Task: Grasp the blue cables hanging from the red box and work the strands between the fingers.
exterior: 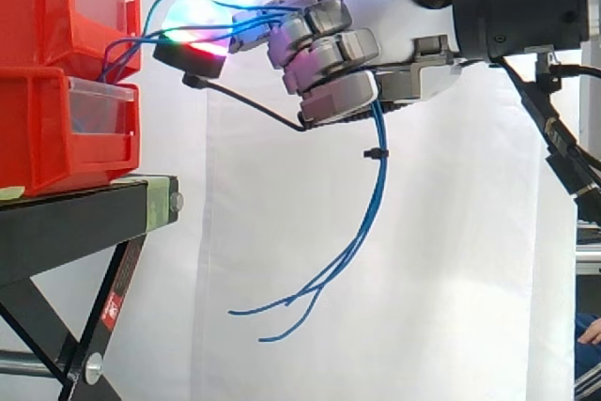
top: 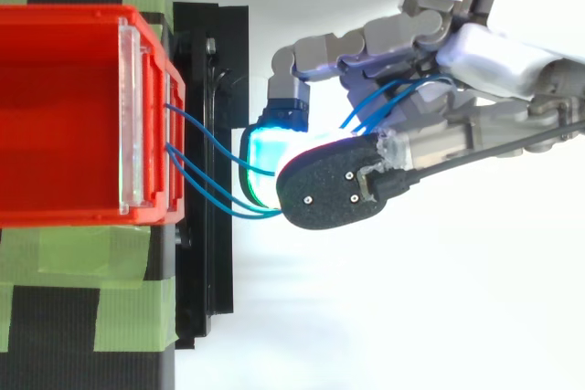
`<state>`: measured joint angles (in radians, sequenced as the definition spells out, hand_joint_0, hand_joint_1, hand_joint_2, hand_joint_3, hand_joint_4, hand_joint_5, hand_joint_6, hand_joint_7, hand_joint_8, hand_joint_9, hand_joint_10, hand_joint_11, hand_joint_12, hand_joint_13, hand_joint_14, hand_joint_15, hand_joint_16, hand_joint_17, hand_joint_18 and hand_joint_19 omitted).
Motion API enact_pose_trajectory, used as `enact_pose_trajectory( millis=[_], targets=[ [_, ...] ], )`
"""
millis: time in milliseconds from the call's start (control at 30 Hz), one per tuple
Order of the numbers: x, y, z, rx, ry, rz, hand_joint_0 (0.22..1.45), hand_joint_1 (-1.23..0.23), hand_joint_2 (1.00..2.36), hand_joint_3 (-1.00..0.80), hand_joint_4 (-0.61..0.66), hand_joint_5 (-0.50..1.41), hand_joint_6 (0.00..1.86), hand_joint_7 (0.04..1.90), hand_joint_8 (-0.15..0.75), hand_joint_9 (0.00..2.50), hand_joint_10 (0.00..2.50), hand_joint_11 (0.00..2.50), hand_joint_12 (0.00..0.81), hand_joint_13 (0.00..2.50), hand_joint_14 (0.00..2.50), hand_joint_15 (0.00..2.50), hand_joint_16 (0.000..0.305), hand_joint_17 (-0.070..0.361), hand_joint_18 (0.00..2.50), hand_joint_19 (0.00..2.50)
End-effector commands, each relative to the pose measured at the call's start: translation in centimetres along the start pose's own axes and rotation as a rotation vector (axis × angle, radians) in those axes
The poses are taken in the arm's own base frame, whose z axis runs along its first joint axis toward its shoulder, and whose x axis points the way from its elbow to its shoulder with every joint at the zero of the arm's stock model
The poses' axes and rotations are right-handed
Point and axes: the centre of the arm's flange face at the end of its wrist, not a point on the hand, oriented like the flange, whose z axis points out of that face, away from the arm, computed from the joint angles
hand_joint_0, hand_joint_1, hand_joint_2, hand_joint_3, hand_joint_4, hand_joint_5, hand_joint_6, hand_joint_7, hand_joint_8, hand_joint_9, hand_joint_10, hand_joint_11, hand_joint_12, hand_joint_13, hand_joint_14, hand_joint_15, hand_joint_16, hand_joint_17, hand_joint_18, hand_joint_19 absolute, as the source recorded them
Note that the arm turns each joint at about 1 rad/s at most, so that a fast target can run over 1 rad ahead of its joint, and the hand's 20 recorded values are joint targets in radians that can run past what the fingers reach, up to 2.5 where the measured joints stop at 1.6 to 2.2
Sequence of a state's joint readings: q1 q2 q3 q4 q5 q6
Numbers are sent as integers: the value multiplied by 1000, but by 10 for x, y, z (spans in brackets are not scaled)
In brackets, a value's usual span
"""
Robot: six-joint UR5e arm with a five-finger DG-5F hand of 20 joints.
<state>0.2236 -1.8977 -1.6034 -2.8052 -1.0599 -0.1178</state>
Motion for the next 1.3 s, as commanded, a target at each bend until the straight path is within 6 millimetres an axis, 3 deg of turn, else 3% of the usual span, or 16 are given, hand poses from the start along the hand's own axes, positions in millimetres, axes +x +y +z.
enact_pose_trajectory(
  millis=[0, 500, 1267],
  targets=[
    [0, 0, 0, 0, 2, -5, 892, -732, 1027, -324, 106, 595, 13, 1473, 362, 816, 2500, 2295, 407, 1005, 2500, 1461, 58, 131, 1396, 1483],
    [2, -1, -1, 6, 6, -85, 901, -723, 1026, -317, 115, 594, 10, 1524, 362, 816, 2500, 2295, 407, 1005, 2500, 1461, 58, 131, 1396, 1483],
    [29, 4, -3, -38, 18, -135, 901, -715, 1025, -337, 122, 590, 8, 1529, 362, 816, 2500, 2295, 407, 1005, 2500, 1461, 58, 131, 1396, 1483]
  ],
)
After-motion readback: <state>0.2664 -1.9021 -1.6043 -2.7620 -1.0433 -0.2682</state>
